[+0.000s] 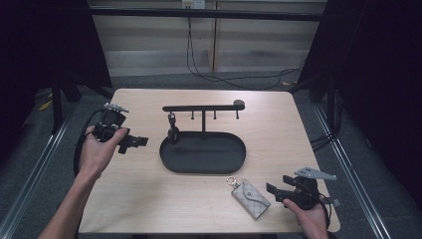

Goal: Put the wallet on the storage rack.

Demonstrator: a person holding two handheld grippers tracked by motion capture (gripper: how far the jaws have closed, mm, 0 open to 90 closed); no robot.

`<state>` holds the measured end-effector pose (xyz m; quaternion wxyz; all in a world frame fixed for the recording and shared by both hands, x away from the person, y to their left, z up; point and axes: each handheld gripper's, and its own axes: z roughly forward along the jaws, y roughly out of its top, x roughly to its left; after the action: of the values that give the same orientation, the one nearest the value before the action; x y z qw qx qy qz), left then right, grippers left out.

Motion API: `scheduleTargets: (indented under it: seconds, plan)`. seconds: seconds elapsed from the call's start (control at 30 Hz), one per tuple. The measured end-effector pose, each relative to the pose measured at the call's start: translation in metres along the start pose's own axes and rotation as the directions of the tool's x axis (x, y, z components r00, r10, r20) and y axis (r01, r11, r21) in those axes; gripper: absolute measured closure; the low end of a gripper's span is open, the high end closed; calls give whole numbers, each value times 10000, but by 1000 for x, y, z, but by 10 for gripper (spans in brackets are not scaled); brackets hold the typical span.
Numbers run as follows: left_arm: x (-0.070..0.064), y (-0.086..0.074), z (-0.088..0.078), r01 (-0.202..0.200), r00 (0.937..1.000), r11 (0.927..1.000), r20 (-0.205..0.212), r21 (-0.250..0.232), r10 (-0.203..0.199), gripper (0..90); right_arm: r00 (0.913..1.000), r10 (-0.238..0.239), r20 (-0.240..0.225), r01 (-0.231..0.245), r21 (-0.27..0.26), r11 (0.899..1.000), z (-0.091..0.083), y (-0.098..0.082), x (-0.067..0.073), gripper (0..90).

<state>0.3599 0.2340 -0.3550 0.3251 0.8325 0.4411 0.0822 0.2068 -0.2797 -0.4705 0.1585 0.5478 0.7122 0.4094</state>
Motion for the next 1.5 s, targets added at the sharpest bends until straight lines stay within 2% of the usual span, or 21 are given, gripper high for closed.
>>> scheduleTargets:
  seconds: [0.13, 0.27, 0.37, 0.43, 0.47, 0.5, 0.63, 0.73, 0.77, 0.83, 0.9, 0.93, 0.97, 1.0, 1.1, 1.13, 1.2, 1.27, 1.3, 1.37, 1.5]
  plan:
    - [1, -16, -1, 287, 9993, 9982, 234, -530, -275, 191, 10000, 24, 40, -24, -93, 10000, -2, -1, 1, 231]
    - [0, -35, -2, 266, 9993, 9949, 306, -969, -237, 212, 10000, 48, 61, -47, -104, 9999, -1, 0, 1, 230]
    - [-3, -48, -4, 427, 9991, 9880, 89, -1486, -418, 211, 10000, 15, 70, -14, -90, 10000, -1, -1, 1, 229]
    - [-3, -56, -5, 567, 9984, 9840, 147, -1691, -550, 211, 10000, 29, 75, -28, -122, 9999, -2, -1, 0, 225]
    - [-2, -60, -5, 499, 9987, 9850, 194, -1651, -474, 212, 10000, 44, 52, -43, -139, 9999, -2, -1, 0, 222]
    - [-1, -65, -5, 604, 9981, 9816, 231, -1810, -572, 212, 10000, 75, 49, -74, -179, 9998, -2, -1, 0, 219]
    - [-4, -81, -3, 571, 9982, 9794, 286, -1939, -525, 213, 10000, 59, 17, -59, -180, 9998, -2, -1, 0, 214]
    - [-6, -87, -1, 577, 9982, 9808, 240, -1863, -541, 214, 10000, 45, 31, -45, -156, 9999, -2, -1, 0, 209]
    - [-7, -96, 1, 600, 9980, 9772, 332, -2037, -544, 214, 10000, 62, 6, -62, -156, 9999, -1, 0, 0, 209]
    - [-9, -102, 1, 651, 9977, 9760, 328, -2080, -596, 217, 10000, 33, 29, -32, -150, 9999, -1, 0, 1, 205]
    - [-12, -111, 1, 662, 9969, 9795, 542, -1900, -569, 217, 10000, 77, 12, -77, -164, 9998, -1, 0, 0, 203]
    - [-15, -115, -1, 661, 9970, 9751, 546, -2118, -557, 217, 9999, 103, -12, -103, -148, 9998, -1, 0, 0, 204]
    - [-15, -115, -1, 661, 9970, 9751, 546, -2118, -557, 217, 9999, 107, -135, -109, -128, 9999, -1, 0, 0, 212]
    - [-22, -123, -4, 423, 9980, 9764, 556, -2119, -311, 216, 9997, 94, -210, -96, -100, 9999, -2, 1, 0, 228]
    - [-22, -132, -4, 621, 9965, 9735, 681, -2200, -482, 216, 9995, -85, -306, 87, 60, 9999, -1, 2, 3, 227]
    - [-20, -142, -1, 839, 9956, 9705, 590, -2262, -723, 217, 9994, -141, -319, 145, 115, 9998, 0, 2, 3, 226]
    - [-18, -145, 0, 890, 9956, 9704, 486, -2243, -800, 216, 9992, -155, -358, 160, 146, 9998, 0, 3, 4, 226]
    - [-14, -150, 2, 1184, 9928, 9620, 470, -2460, -1102, 216, 9986, -117, -513, 125, 155, 9998, -1, 5, 4, 242]
    - [-13, -151, 2, 1165, 9931, 9604, 423, -2529, -1093, 217, 9982, -104, -595, 113, 142, 9998, -1, 6, 4, 243]
    - [-13, -152, 1, 1098, 9936, 9627, 519, -2474, -1000, 216, 9973, -127, -729, 145, 250, 9996, -1, 7, 6, 260]
    - [-17, -162, -1, 1080, 9941, 9596, 367, -2599, -1020, 216, 9963, -475, -715, 494, 249, 9985, -1, 12, 12, 269]
